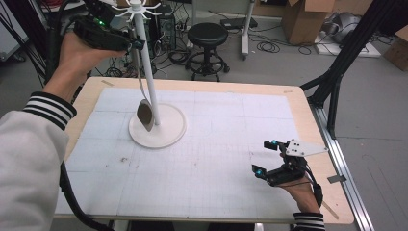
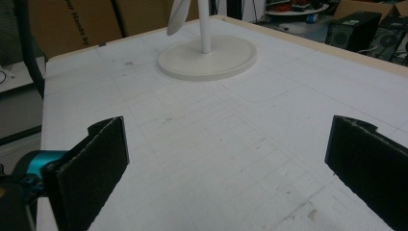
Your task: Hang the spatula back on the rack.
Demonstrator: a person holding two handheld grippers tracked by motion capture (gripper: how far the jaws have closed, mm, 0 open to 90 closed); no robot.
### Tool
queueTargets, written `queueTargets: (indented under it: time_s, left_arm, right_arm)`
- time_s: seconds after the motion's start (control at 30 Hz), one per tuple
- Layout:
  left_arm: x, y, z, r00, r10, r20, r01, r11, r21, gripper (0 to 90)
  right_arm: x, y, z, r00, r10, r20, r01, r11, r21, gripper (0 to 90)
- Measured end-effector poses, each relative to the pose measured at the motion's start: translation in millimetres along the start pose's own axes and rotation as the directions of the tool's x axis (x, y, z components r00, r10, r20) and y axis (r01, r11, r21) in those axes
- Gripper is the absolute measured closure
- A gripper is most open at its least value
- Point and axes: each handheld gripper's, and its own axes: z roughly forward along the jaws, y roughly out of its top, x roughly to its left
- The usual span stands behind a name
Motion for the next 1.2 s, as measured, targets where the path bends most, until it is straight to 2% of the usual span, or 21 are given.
queueTargets:
  time_s: [0.07, 0.13, 0.17, 0.2, 0.23, 0.3, 0.4, 0.53, 0.77, 0.93, 1.0, 1.07, 1.2]
  left_arm:
    - [-0.1, -1.6, -1.4, 1.0000, 0.008, -0.003, -0.008, 1.0000, -0.004, 67.9]
    - [-1.4, -4.4, -4.8, 0.9988, 0.045, -0.019, -0.045, 0.9988, -0.021, 64.1]
    - [-2.1, -7.1, -7.0, 0.9982, 0.054, -0.028, -0.055, 0.9975, -0.044, 61.5]
    - [-2.4, -10.4, -8.7, 0.9986, 0.048, -0.021, -0.049, 0.9965, -0.068, 60.0]
    - [-2.7, -13.8, -9.9, 0.9992, 0.036, -0.014, -0.037, 0.9968, -0.070, 59.5]
    - [-3.9, -22.4, -12.4, 0.9988, 0.047, -0.014, -0.048, 0.9976, -0.050, 58.9]
    - [-3.3, -34.6, -17.8, 0.9994, 0.035, 0.005, -0.034, 0.9968, -0.072, 54.5]
    - [-5.0, -54.5, -26.5, 0.9987, 0.051, 0.003, -0.051, 0.9939, -0.098, 45.0]
    - [-15.7, -89.8, -36.7, 0.9964, 0.067, 0.053, -0.060, 0.9903, -0.126, 32.7]
    - [-27.1, -112.6, -36.8, 0.9940, 0.075, 0.079, -0.065, 0.9903, -0.123, 14.9]
    - [-32.4, -123.0, -37.5, 0.9900, 0.097, 0.102, -0.081, 0.9858, -0.147, 11.6]
    - [-37.1, -132.4, -36.5, 0.9842, 0.124, 0.126, -0.104, 0.9827, -0.153, 3.5]
    - [-42.8, -150.6, -36.0, 0.9834, 0.112, 0.143, -0.085, 0.9788, -0.186, 1.7]
  right_arm:
    - [0.1, 0.2, -0.4, 1.0000, -0.001, 0.000, 0.001, 1.000, 0.000, 0.4]
    - [-0.1, 0.3, -1.2, 1.0000, -0.007, 0.000, 0.007, 1.000, -0.004, 0.4]
    - [0.0, 0.2, -1.6, 1.0000, -0.004, 0.000, 0.004, 1.000, -0.005, 0.4]
    - [-0.2, 0.2, -1.9, 1.0000, -0.004, -0.001, 0.004, 1.000, -0.003, 0.4]
    - [-0.2, 0.2, -2.2, 1.0000, -0.002, 0.000, 0.002, 1.000, -0.002, 0.4]
    - [-0.3, 0.3, -2.6, 1.0000, -0.005, 0.002, 0.005, 1.000, -0.008, 0.4]
    - [0.1, 0.5, -2.2, 1.0000, -0.006, -0.004, 0.006, 1.000, -0.004, 0.4]
    - [-1.0, 0.2, -1.2, 1.0000, -0.008, -0.005, 0.008, 1.000, -0.002, 0.4]
    - [-1.0, 0.4, -1.0, 0.9998, -0.016, -0.014, 0.016, 1.000, -0.006, 0.4]
    - [0.9, 1.4, -0.7, 0.9995, -0.023, -0.022, 0.023, 1.000, -0.003, 0.4]
    - [1.1, 1.7, -1.1, 0.9994, -0.026, -0.022, 0.026, 1.000, -0.010, 0.4]
    - [1.3, 1.9, -2.0, 0.9994, -0.026, -0.023, 0.025, 1.000, -0.012, 0.4]
    - [3.7, 3.5, -3.4, 0.9994, -0.031, -0.017, 0.030, 0.999, -0.017, 0.4]
